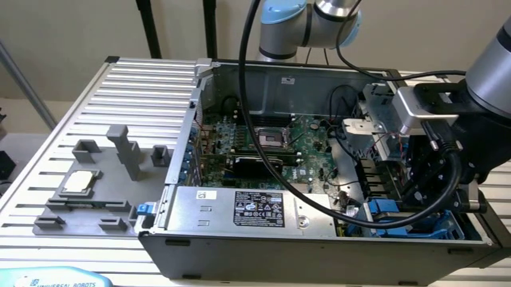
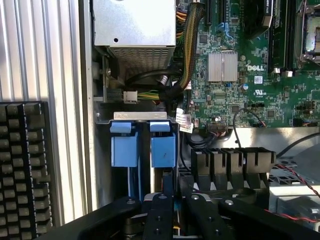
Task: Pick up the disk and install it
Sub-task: 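Insert the second disk wire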
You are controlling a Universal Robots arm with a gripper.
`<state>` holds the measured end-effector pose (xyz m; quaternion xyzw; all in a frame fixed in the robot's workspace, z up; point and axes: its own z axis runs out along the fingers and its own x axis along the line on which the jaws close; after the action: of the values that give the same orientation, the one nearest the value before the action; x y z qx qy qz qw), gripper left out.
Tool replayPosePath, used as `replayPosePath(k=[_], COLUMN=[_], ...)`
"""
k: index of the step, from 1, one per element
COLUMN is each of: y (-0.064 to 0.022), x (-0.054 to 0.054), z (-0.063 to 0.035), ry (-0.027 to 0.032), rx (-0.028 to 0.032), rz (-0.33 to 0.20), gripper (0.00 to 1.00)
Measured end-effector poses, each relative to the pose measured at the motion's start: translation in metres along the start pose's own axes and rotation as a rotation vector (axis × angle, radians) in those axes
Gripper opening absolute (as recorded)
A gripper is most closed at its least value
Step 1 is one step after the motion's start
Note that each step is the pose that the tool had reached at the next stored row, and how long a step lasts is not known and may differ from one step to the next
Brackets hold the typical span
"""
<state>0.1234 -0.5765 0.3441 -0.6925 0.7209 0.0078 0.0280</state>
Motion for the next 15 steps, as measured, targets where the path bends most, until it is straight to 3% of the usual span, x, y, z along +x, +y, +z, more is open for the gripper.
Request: replayPosePath(k=[15], y=[0.0001], x=[0.0014], z=[0.0012], ry=[0.0016], rx=[0.0001], rz=[0.000], gripper=[0.16])
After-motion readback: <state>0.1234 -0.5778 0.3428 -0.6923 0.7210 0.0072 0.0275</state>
